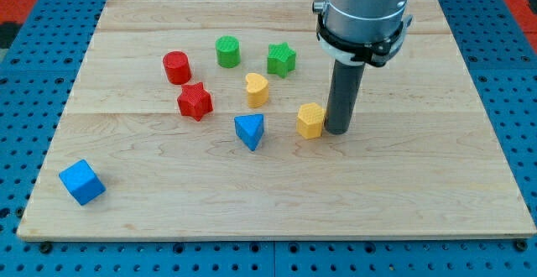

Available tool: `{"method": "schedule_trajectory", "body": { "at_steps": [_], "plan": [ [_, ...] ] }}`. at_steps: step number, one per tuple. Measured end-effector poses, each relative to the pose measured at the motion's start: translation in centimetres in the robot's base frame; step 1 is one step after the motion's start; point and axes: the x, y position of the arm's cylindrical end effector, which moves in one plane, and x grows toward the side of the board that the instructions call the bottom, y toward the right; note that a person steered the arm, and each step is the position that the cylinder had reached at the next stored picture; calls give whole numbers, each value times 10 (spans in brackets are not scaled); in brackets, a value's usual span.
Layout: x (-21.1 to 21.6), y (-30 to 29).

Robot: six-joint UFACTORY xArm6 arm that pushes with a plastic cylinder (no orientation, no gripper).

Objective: Move the blue cube to the right of the yellow heart

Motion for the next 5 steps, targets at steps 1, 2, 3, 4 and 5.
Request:
{"method": "schedule_trajectory", "body": {
  "at_steps": [1, 2, 3, 4, 5],
  "plan": [
    [87, -31],
    [104, -158],
    [104, -237],
    [77, -305],
    [57, -317]
  ]
}}
